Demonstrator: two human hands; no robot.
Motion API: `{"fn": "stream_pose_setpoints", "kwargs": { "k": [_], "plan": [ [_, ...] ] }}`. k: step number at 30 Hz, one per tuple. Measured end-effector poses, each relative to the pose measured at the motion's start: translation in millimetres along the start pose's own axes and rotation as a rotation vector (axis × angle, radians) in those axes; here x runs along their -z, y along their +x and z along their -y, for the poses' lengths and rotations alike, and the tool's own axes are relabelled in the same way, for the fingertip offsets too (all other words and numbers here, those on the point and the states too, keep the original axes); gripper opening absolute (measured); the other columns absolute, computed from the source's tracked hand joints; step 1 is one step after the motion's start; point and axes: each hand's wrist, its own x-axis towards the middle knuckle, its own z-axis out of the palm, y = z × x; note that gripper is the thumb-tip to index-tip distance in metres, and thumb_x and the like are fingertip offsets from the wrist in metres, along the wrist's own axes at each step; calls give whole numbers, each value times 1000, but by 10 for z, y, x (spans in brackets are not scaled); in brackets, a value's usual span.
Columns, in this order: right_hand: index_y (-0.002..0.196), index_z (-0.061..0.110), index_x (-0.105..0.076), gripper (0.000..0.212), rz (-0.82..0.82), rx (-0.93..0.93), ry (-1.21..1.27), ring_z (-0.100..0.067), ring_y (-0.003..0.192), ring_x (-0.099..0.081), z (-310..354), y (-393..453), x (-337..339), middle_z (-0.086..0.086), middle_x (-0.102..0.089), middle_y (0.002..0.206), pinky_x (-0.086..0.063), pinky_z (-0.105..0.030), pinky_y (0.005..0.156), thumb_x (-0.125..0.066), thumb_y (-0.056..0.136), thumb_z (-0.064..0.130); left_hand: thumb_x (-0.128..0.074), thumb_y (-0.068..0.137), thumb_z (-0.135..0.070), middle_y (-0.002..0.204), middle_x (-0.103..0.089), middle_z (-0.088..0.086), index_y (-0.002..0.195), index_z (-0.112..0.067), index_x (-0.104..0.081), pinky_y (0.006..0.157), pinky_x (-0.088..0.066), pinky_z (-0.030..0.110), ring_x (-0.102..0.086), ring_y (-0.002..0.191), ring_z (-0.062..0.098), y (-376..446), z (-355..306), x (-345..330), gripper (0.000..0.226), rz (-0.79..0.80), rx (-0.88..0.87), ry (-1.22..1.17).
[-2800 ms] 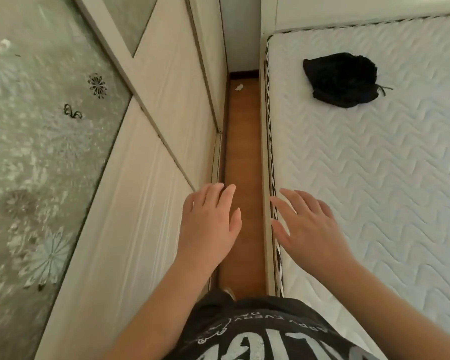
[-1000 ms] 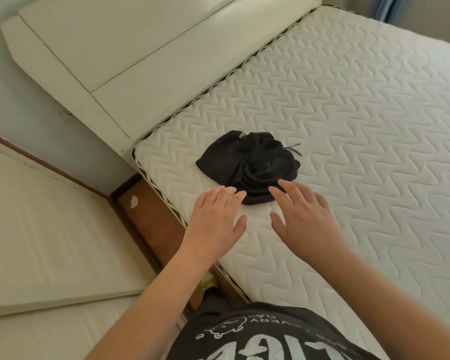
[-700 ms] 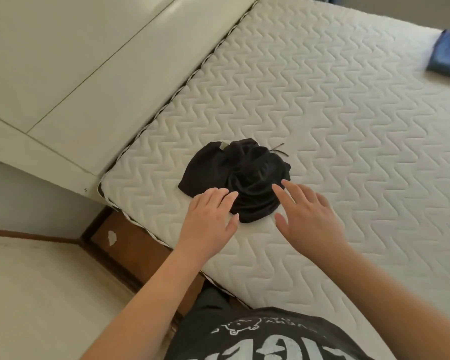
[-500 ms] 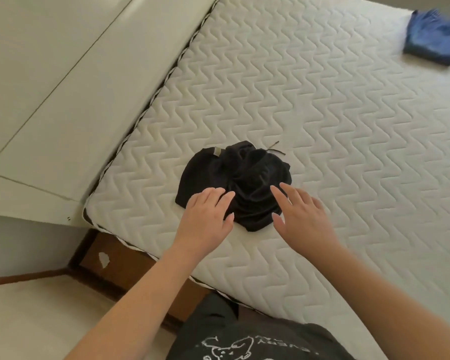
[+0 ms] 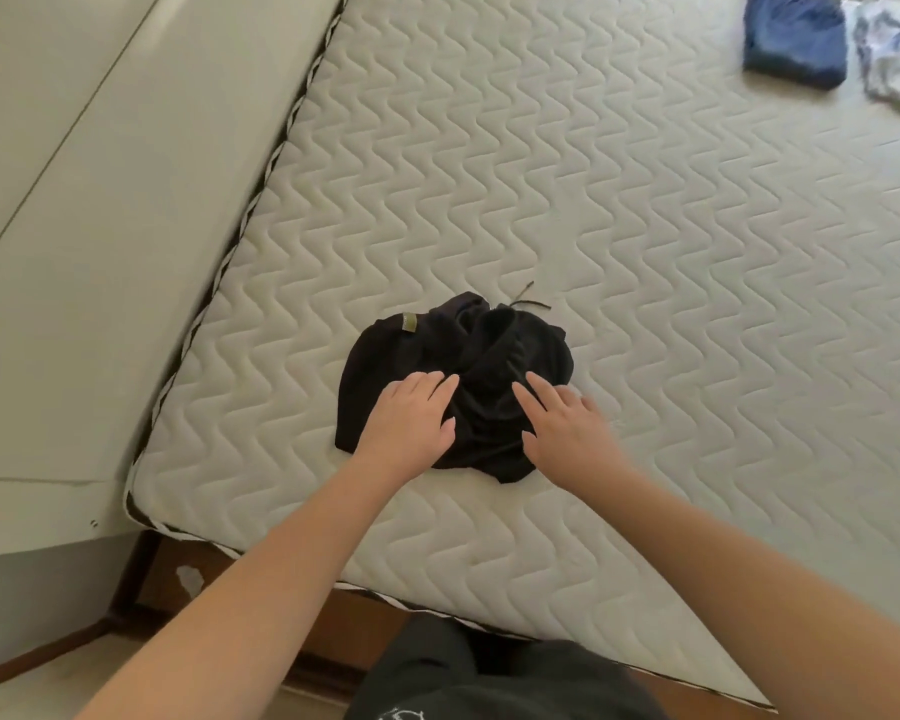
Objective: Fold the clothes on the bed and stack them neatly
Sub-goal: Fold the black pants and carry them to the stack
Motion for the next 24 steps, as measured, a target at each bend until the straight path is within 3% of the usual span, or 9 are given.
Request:
{"fn": "stream_pose_setpoints", "kwargs": {
  "k": [11, 19, 24],
  "plan": [
    [155, 27, -10, 67, 114, -50, 48, -30, 144, -28, -110, 1112, -514, -1, -10, 164, -25, -47, 116, -44, 100, 42, -50, 98, -40, 155, -37, 1, 153, -23, -25, 117, -25, 36, -33, 144, 20, 637, 179, -695, 64, 76, 42, -18],
    [156, 29, -6, 75, 119, -98, 190, -29, 141, -34, -251, 1743, -890, 3, 2, 165, -33, -45, 112, -52, 97, 29, -57, 96, -38, 156, -36, 2, 154, -21, -23, 115, -30, 36, -35, 143, 19, 1358, 239, -1133, 70, 107, -22, -54],
    [157, 28, -6, 79, 99, -84, 153, -30, 138, -37, -442, 2074, -1037, 3, 3, 165, -36, -44, 110, -55, 96, 23, -67, 90, -40, 158, -32, 3, 156, -21, -14, 113, -34, 38, -37, 142, 20, 1791, 234, -1377, 87, 173, 86, -160]
  ]
}}
